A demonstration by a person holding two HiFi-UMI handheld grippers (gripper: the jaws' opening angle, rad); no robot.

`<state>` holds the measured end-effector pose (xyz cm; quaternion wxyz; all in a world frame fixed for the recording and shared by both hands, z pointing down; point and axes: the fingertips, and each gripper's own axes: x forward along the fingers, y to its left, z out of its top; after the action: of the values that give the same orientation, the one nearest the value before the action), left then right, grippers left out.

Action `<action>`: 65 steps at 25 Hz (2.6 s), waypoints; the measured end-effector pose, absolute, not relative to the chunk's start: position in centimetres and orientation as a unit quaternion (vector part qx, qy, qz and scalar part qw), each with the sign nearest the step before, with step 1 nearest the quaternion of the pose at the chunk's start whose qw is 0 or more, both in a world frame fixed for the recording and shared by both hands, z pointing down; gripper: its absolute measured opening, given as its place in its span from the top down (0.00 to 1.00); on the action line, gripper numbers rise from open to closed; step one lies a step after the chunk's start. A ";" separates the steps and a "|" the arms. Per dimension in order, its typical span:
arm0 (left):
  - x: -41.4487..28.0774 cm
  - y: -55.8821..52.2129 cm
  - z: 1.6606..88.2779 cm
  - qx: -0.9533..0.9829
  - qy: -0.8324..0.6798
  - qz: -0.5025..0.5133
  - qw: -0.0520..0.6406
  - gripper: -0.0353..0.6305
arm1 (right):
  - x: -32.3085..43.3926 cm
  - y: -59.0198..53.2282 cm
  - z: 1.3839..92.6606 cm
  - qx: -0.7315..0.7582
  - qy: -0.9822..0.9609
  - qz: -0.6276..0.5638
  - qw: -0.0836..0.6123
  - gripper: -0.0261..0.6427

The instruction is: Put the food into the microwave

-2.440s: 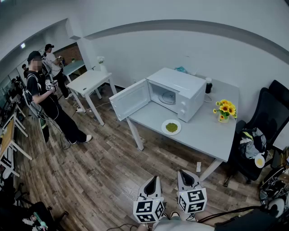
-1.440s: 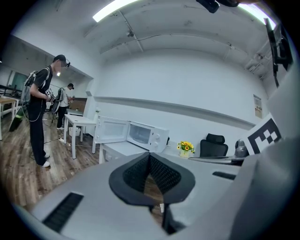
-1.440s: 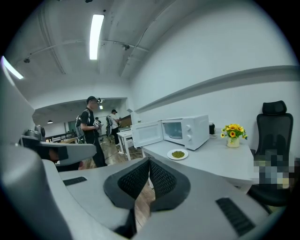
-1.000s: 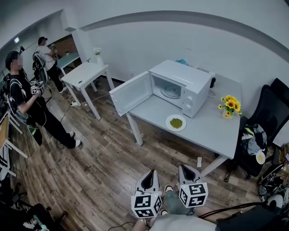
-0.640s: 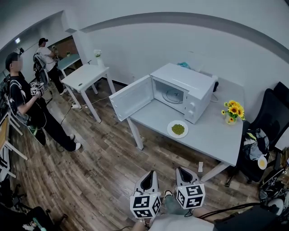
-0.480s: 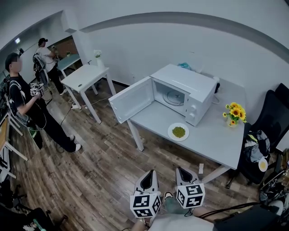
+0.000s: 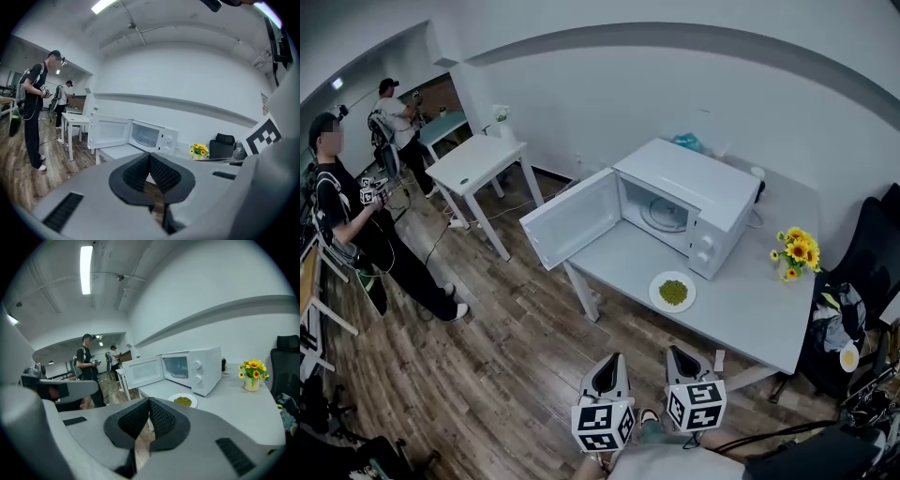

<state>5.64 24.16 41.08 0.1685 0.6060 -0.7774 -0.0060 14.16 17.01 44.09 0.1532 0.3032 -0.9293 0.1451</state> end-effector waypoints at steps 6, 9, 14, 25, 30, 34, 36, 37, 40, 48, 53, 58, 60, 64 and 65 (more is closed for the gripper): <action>4.2 21.1 41.1 0.598 -0.783 -0.001 0.171 0.94 | 12.5 13.9 44.0 0.289 -0.933 0.150 0.150 0.94; 3.4 19.4 41.0 0.597 -0.784 -0.001 0.170 0.94 | 11.6 12.4 43.9 0.283 -0.935 0.150 0.150 0.94; 2.8 16.9 41.3 0.596 -0.784 -0.001 0.174 0.94 | 10.7 10.0 44.4 0.276 -0.936 0.151 0.158 0.94; 1.4 13.6 41.8 0.600 -0.778 0.000 0.184 0.94 | 8.9 7.1 44.8 0.263 -0.938 0.150 0.171 0.94; 0.9 12.1 41.9 0.608 -0.773 0.001 0.184 0.94 | 8.4 5.9 45.1 0.265 -0.937 0.149 0.174 0.94; -0.2 11.0 42.4 0.609 -0.771 -0.002 0.186 0.94 | 7.4 5.0 45.4 0.265 -0.937 0.147 0.176 0.94; -0.6 10.3 42.8 0.612 -0.768 -0.004 0.190 0.94 | 7.0 4.6 45.8 0.268 -0.935 0.150 0.179 0.94; -1.0 9.9 43.0 0.614 -0.766 -0.003 0.192 0.94 | 6.6 4.3 46.1 0.270 -0.934 0.152 0.179 0.94; -2.5 8.2 43.3 0.623 -0.760 0.003 0.187 0.94 | 5.0 3.1 46.6 0.278 -0.931 0.159 0.176 0.94; -8.7 3.5 43.1 0.640 -0.747 0.016 0.179 0.94 | -0.8 -1.6 45.5 0.312 -0.926 0.157 0.145 0.94; -11.6 0.1 42.9 0.658 -0.730 0.022 0.182 0.94 | -3.5 -4.5 45.5 0.333 -0.917 0.165 0.148 0.94; -14.4 -3.2 43.0 0.671 -0.717 0.024 0.186 0.94 | -6.2 -7.4 45.7 0.347 -0.910 0.170 0.151 0.94; -15.6 -4.4 42.9 0.677 -0.712 0.025 0.186 0.94 | -7.3 -8.4 45.4 0.354 -0.907 0.170 0.149 0.94; -17.8 -6.1 42.6 0.689 -0.701 0.027 0.184 0.94 | -9.3 -10.0 45.1 0.371 -0.901 0.171 0.145 0.94; -18.3 -6.4 42.5 0.691 -0.699 0.028 0.184 0.94 | -9.8 -10.3 45.1 0.375 -0.900 0.172 0.144 0.94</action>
<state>-18.34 -6.38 42.52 0.1836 0.6910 -0.6986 0.0284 -9.79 -10.28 45.07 0.1445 0.3745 -0.8996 0.1719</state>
